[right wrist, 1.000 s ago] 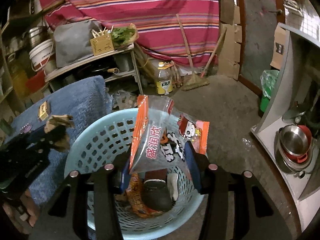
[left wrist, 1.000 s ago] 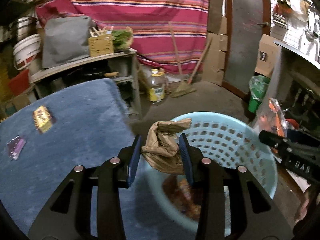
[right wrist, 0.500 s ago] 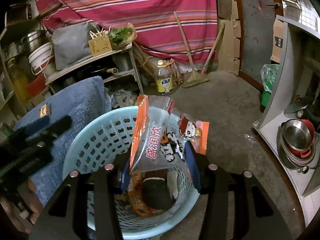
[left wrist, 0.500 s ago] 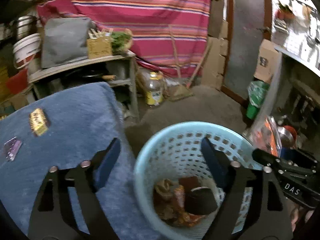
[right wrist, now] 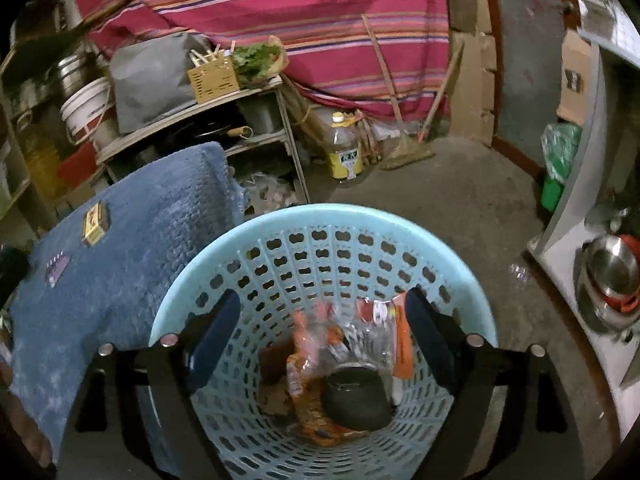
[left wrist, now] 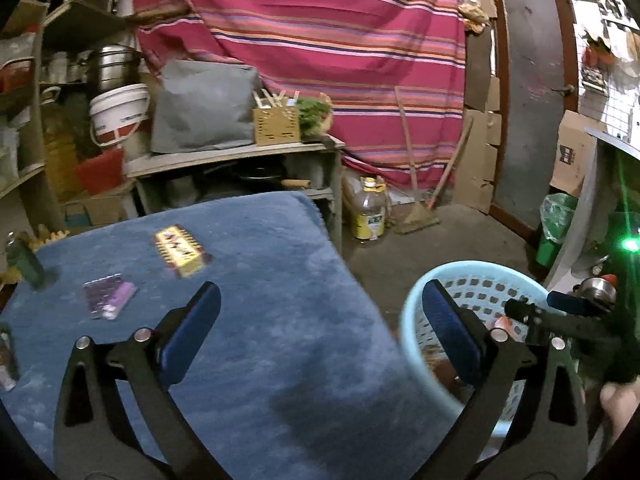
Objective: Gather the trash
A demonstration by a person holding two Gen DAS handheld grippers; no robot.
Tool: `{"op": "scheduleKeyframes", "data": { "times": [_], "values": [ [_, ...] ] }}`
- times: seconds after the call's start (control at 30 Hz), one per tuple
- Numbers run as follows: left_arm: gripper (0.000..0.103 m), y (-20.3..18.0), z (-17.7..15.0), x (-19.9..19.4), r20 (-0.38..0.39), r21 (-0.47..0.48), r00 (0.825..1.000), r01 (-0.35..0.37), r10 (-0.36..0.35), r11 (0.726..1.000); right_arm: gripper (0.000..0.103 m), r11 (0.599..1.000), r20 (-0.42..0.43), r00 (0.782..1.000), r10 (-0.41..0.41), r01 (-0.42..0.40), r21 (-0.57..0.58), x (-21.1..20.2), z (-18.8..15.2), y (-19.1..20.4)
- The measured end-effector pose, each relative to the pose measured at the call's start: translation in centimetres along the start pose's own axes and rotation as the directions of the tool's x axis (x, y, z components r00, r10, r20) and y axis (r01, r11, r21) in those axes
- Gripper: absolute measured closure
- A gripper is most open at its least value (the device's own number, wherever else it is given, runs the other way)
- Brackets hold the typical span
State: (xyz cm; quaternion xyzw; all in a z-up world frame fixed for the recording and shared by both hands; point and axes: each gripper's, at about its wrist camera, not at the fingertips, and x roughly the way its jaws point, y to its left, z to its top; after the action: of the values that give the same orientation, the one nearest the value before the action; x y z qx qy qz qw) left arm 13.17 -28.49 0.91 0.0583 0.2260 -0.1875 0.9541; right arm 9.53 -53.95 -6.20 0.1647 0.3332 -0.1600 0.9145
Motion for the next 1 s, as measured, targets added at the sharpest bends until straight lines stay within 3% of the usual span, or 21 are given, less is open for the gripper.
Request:
{"op": "scheduleKeyframes", "data": {
  "times": [0.1, 0.17, 0.3, 0.47, 0.6, 0.77, 1.0],
  "values": [
    [0.005, 2.5, -0.3, -2.1, 0.023, -0.017, 1.0, -0.015, 0.015, 1.0, 0.019, 1.0, 0.016, 1.0, -0.02, 0.02, 0.006, -0.8, -0.2, 0.5],
    [0.005, 3.9, -0.6, -3.2, 0.025, -0.024, 1.0, -0.011, 0.012, 1.0, 0.004, 0.999, 0.044, 0.998, -0.042, 0.043, -0.018, -1.8, -0.3, 1.3],
    [0.005, 6.2, -1.4, -5.5, 0.027, -0.025, 0.999, -0.045, 0.045, 0.999, 0.004, 0.996, 0.153, 0.987, -0.039, 0.051, -0.075, -5.2, -0.7, 3.7],
    [0.005, 9.7, -3.4, -8.9, 0.044, -0.051, 0.997, -0.063, 0.065, 0.997, 0.004, 0.991, 0.233, 0.973, 0.005, 0.026, -0.131, -8.8, -1.8, 7.4],
    [0.005, 12.5, -4.9, -11.3, 0.038, -0.09, 0.992, -0.118, 0.122, 0.989, 0.004, 0.98, 0.281, 0.958, 0.063, -0.006, -0.199, -12.0, -3.9, 11.4],
    [0.005, 16.2, -7.2, -14.4, 0.013, -0.145, 0.978, -0.205, 0.209, 0.968, 0.004, 0.959, 0.283, 0.955, 0.087, -0.004, -0.283, -14.2, -8.1, 15.7],
    [0.005, 19.9, -10.5, -17.7, -0.006, -0.228, 0.955, -0.29, 0.297, 0.929, 0.004, 0.938, 0.281, 0.941, 0.191, -0.09, -0.334, -17.3, -12.7, 21.5]
  ]
}}
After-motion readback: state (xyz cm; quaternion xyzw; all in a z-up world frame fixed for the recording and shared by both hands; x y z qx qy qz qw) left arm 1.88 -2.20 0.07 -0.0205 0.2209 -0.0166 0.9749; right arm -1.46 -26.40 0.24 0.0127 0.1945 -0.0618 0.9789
